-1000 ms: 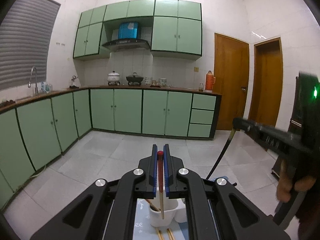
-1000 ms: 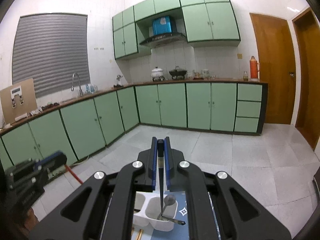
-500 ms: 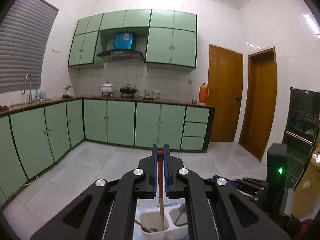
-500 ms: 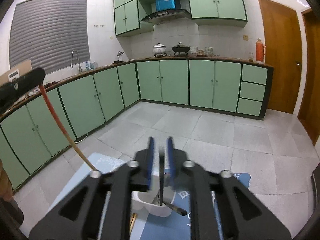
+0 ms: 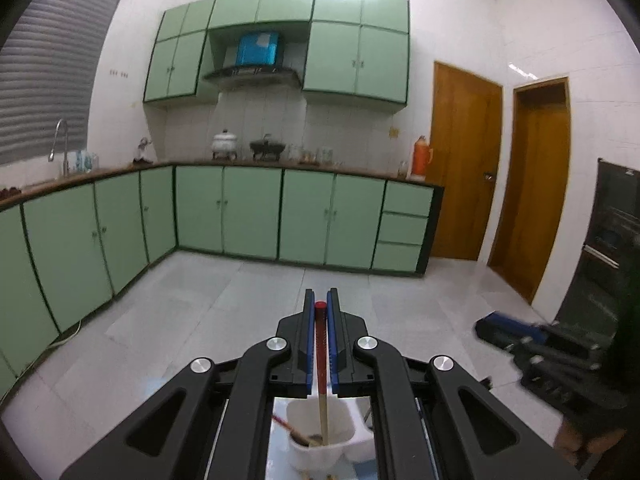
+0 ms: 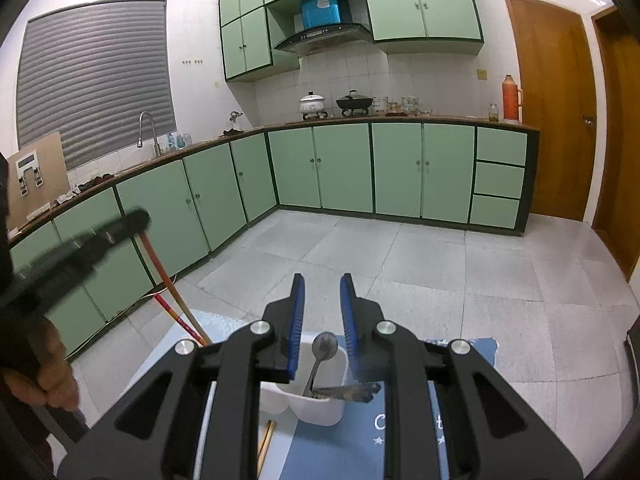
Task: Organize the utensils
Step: 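Open both tools to release the chopsticks in the holder, then move the right tool back to the table and grasp a red-patterned chopstick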
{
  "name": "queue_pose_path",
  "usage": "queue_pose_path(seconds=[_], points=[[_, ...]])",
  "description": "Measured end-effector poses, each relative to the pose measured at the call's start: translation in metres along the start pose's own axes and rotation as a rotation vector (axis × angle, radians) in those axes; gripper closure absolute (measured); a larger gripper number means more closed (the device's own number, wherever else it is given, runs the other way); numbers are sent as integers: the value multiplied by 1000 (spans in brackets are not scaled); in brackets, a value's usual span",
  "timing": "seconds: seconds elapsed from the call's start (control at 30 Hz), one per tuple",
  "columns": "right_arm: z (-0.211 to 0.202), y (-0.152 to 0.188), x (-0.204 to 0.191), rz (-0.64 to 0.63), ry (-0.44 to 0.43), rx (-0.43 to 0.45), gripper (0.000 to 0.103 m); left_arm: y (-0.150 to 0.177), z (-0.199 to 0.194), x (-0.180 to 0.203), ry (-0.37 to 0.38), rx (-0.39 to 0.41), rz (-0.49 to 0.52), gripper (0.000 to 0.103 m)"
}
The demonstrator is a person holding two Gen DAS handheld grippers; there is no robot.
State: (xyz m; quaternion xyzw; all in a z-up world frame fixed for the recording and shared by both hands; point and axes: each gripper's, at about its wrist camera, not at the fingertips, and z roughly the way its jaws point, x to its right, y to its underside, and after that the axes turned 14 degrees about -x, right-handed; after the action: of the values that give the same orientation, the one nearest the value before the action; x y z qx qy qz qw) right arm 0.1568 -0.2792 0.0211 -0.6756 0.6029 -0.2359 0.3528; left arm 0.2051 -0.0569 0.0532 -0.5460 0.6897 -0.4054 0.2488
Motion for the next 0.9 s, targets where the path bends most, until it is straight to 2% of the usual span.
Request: queue_pose_path(seconds=[0.17, 0.37, 0.47, 0.6, 0.8, 0.9], points=[[-10, 16, -1, 8, 0, 7, 81, 14, -10, -7, 5, -1, -18, 74], [-25, 51, -5, 23, 0, 1, 72, 50, -30, -6, -3, -27, -3, 59], [-32, 77, -9, 33, 7, -7, 65, 75, -36, -6, -2, -67, -5, 54], [-34, 117, -17, 34, 31, -42, 60, 118, -38, -10, 7, -153, -32, 53], [-25, 183, -33, 29, 73, -130, 58, 182, -33, -14, -11, -296, -44, 52], [-20, 209, -39, 43, 68, -177, 58, 210, -31, -12, -47, -344, -19, 45]])
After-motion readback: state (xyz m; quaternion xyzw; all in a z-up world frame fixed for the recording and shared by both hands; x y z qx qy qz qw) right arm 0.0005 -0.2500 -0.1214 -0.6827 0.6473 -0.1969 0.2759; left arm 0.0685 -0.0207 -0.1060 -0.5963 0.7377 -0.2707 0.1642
